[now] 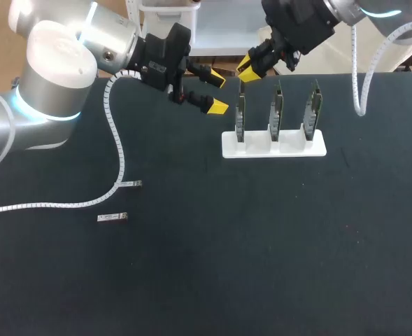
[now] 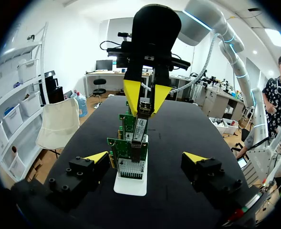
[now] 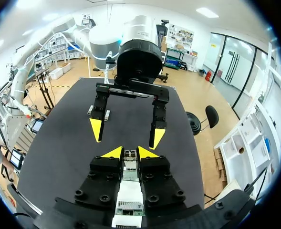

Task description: Pick up the optical module with the left hand, and insert it into the network port with the right hand.

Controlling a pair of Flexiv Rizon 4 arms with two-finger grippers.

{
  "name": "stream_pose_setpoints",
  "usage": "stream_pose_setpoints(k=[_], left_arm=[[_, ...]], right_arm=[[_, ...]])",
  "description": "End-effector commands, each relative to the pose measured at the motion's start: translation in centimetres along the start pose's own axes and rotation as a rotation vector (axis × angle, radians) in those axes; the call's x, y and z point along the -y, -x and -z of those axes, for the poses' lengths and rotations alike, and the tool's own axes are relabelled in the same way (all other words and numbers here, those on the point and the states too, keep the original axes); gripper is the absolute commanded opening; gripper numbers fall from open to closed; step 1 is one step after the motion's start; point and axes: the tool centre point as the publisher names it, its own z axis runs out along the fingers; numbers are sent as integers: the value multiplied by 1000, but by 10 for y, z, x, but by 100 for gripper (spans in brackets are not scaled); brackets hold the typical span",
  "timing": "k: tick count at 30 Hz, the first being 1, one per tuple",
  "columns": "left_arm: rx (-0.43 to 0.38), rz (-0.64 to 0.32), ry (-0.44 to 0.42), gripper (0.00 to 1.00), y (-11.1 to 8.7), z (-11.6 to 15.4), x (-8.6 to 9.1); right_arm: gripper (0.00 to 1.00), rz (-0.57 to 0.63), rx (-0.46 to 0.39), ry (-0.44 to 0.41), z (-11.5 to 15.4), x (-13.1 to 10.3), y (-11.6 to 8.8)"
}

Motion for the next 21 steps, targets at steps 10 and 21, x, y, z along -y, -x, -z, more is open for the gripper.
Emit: stream_pose_setpoints(k=[10,21], left_arm=[[-5,2,-1,100,1,0,-1],[-5,2,-1,100,1,0,-1]], right_arm=[[0,-5,-5,-18,-2,-2,-2],[0,-29,12,-35,-2,-1,-2]])
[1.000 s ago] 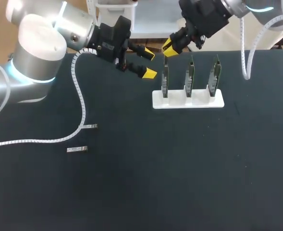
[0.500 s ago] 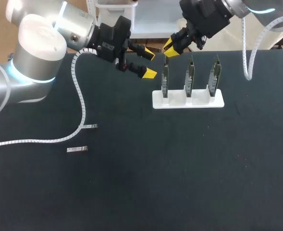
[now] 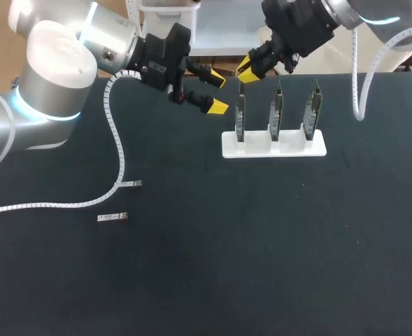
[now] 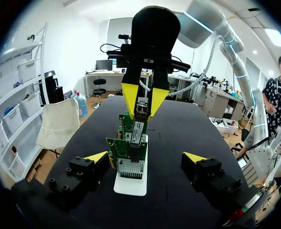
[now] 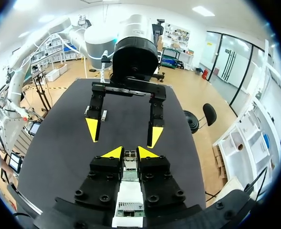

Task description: Pick up the optical module with the left hand, and insert it into the network port with the right hand.

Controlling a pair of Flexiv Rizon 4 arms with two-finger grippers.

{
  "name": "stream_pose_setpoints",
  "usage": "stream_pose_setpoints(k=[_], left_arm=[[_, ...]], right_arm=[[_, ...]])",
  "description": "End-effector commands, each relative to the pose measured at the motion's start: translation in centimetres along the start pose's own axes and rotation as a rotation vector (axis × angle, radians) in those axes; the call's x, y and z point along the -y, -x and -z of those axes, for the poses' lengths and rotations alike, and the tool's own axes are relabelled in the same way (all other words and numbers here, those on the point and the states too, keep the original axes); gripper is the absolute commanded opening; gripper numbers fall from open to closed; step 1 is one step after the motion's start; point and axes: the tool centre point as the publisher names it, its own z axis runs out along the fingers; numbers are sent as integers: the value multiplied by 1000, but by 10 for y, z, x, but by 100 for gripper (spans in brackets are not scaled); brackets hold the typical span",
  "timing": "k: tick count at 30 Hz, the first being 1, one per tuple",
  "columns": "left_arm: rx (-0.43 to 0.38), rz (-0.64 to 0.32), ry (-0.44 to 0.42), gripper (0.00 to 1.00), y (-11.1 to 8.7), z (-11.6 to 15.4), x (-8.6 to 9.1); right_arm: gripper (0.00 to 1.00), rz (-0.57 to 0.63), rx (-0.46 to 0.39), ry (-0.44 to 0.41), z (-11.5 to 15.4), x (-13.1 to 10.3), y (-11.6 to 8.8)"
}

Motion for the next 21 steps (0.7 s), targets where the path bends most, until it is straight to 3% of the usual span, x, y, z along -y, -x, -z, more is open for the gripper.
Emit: stream_pose_setpoints(k=[1,21], left_arm=[[-5,2,-1,100,1,0,-1],[-5,2,-1,100,1,0,-1]], right_arm=[[0,-3,6,-6,1,-4,0],[0,-20,10,-22,-4,-3,-4]])
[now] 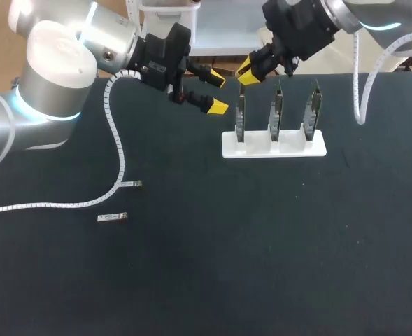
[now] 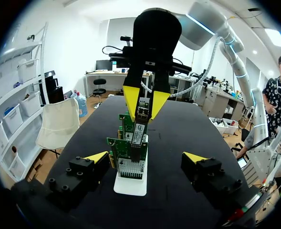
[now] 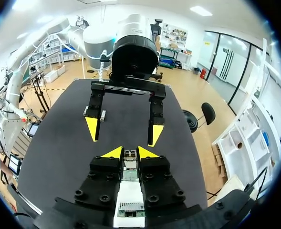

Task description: Pick up the optical module with the left hand, and insert it into the network port with the right hand.

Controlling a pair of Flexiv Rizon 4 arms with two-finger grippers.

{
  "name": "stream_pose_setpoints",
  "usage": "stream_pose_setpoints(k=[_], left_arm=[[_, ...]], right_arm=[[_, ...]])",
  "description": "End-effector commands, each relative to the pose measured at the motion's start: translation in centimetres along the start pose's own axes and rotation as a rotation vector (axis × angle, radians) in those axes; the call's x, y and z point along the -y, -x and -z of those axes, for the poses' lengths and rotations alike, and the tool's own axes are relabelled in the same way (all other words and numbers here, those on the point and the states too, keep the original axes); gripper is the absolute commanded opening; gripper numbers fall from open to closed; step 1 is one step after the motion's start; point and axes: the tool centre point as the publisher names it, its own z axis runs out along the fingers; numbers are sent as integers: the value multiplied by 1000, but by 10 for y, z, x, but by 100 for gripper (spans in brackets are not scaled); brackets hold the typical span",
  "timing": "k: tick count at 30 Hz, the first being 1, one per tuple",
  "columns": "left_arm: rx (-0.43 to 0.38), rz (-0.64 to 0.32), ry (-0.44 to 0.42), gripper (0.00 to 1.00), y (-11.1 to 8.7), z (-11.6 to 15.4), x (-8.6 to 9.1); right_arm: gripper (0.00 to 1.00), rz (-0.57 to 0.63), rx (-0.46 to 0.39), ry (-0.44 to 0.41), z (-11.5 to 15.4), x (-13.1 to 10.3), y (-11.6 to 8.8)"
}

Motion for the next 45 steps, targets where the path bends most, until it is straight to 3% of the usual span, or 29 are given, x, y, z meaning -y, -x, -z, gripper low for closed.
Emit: stream_pose_setpoints(k=[1,42,43,44,45], left_arm=[[-5,2,-1,100,1,0,-1],[-5,2,-1,100,1,0,-1],[-5,2,-1,100,1,0,-1],[-5,2,-1,100,1,0,-1],[-5,2,-1,100,1,0,-1]], right_arm=[[0,-8,8,-8,-1,-1,-1],[0,-10,-44,2,-9,-3,-14],[41,-11,-45,2,-9,-3,-14],[100,-14,-41,-1,-9,-2,-14],[100,-18,-36,0,-9,-2,-13]])
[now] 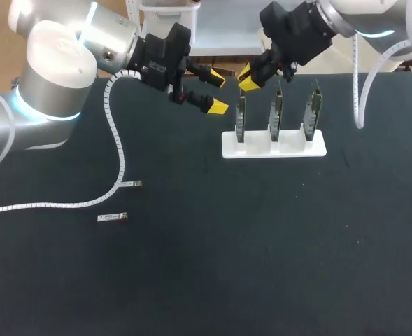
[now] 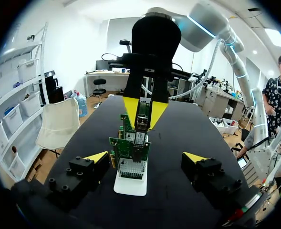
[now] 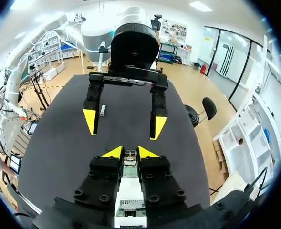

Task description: Pick up the optical module with the left hand, and insert it into the network port with the right hand.

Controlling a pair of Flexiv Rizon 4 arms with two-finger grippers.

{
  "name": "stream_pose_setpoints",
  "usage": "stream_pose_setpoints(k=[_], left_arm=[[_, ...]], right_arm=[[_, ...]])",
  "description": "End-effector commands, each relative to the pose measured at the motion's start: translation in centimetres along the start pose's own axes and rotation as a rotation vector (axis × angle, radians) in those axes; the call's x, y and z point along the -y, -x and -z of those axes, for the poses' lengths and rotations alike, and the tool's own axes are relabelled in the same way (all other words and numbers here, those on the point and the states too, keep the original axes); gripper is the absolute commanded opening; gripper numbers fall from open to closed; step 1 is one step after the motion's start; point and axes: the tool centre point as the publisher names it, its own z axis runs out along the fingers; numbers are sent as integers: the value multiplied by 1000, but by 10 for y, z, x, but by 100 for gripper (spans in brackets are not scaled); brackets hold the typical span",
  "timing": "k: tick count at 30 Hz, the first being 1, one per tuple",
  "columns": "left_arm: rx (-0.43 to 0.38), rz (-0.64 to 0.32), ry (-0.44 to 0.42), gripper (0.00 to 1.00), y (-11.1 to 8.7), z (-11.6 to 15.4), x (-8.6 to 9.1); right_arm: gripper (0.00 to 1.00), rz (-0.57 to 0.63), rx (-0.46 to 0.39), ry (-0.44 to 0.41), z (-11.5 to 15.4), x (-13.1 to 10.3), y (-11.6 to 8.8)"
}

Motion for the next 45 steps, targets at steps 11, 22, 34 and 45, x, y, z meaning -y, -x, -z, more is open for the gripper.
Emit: stream_pose_setpoints(k=[11,22,34,45], left_arm=[[-5,2,-1,100,1,0,-1],[-5,2,-1,100,1,0,-1],[-5,2,-1,100,1,0,-1],[-5,2,-1,100,1,0,-1]], right_arm=[[100,-52,56,-4,9,1,2],[100,-138,146,47,27,2,1],[0,-125,161,62,34,-4,-1],[0,-99,149,63,33,-9,2]])
